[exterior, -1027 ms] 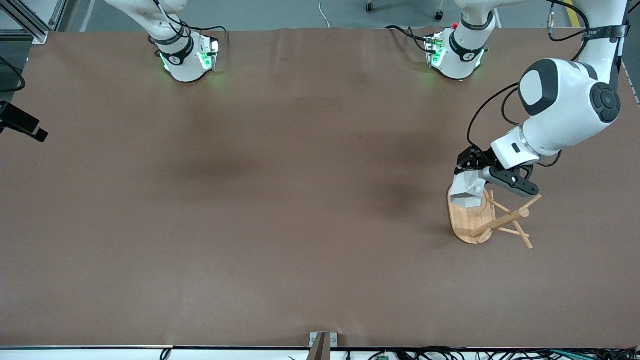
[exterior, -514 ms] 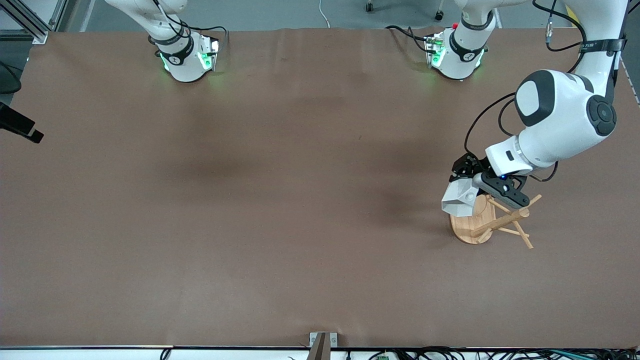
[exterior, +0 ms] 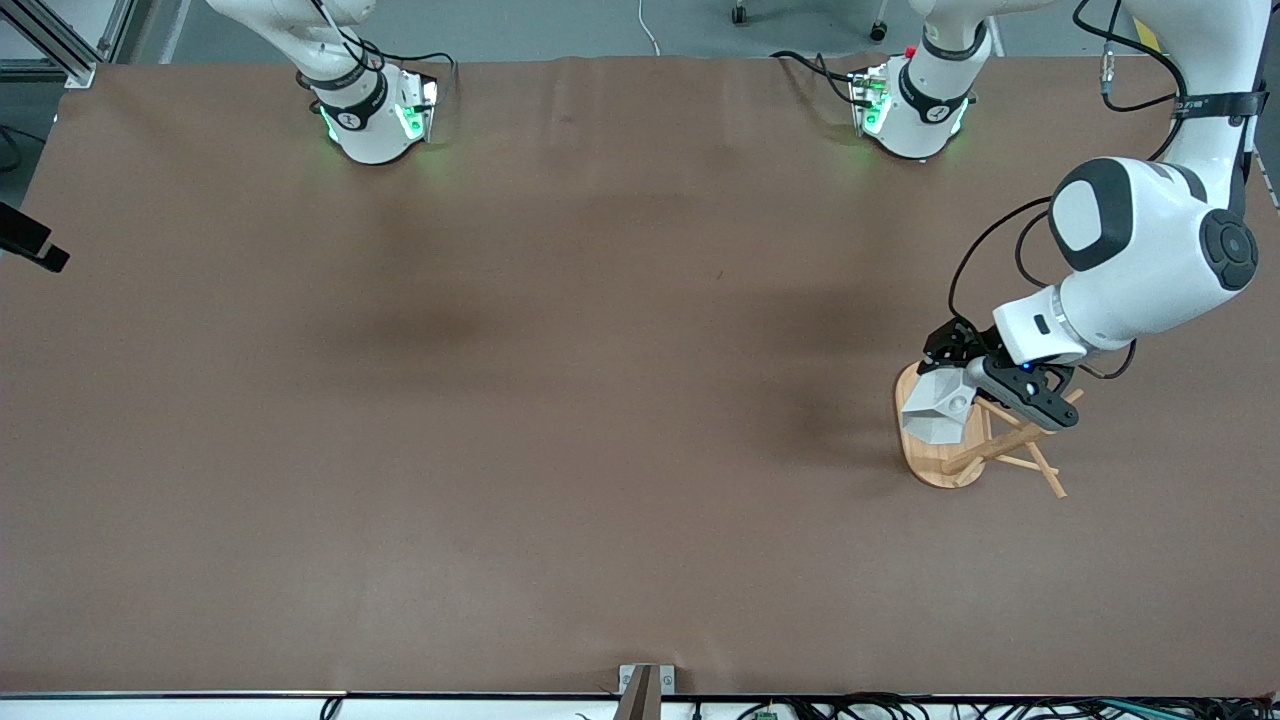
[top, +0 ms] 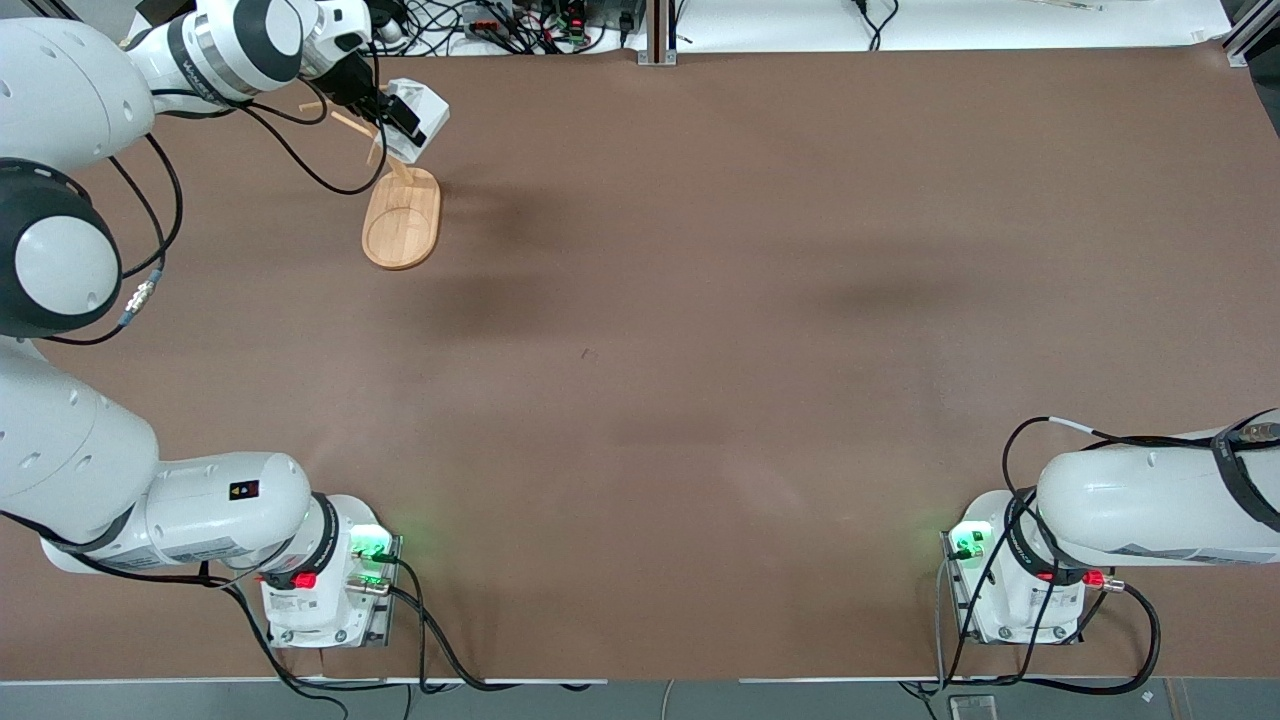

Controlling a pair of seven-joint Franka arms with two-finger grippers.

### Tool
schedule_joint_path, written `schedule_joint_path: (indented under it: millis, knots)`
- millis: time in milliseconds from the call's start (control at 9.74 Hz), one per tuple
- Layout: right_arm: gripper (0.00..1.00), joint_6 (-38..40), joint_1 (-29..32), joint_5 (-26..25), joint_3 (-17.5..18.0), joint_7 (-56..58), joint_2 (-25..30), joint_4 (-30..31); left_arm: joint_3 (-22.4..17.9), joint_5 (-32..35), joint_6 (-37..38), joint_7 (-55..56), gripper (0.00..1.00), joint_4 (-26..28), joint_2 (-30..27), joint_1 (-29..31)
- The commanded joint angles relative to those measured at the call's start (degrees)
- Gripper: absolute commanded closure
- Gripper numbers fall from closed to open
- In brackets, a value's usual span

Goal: Hang cup on rack
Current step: 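Lower the cup handle onto a rack peg with the left gripper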

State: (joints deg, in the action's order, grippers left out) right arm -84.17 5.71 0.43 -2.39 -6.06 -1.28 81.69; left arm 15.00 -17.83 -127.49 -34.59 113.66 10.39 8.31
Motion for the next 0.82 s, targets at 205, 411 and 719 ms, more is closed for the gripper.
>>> schedule_joint_path:
  millis: [205, 411, 719]
  knots:
    - [0.00, -0.9, 0.5, 0.0, 0.1, 1.4, 0.6, 0.2, -1.3, -1.1, -0.5, -1.9, 0.99, -1.2, 2.8, 0.0]
    - [0.00, -1.2, 0.5, 0.2, 0.1, 6.2, 0.6, -0.1, -1.6, -2.1, -0.6, -1.9, 0.99, -1.3, 3.2, 0.2]
    - [0.00, -1.5, 1.0, 0.4, 0.0, 7.5, 0.6, -0.1, -2.0, -2.2, -0.5, -1.9, 0.94, -1.9, 3.7, 0.4]
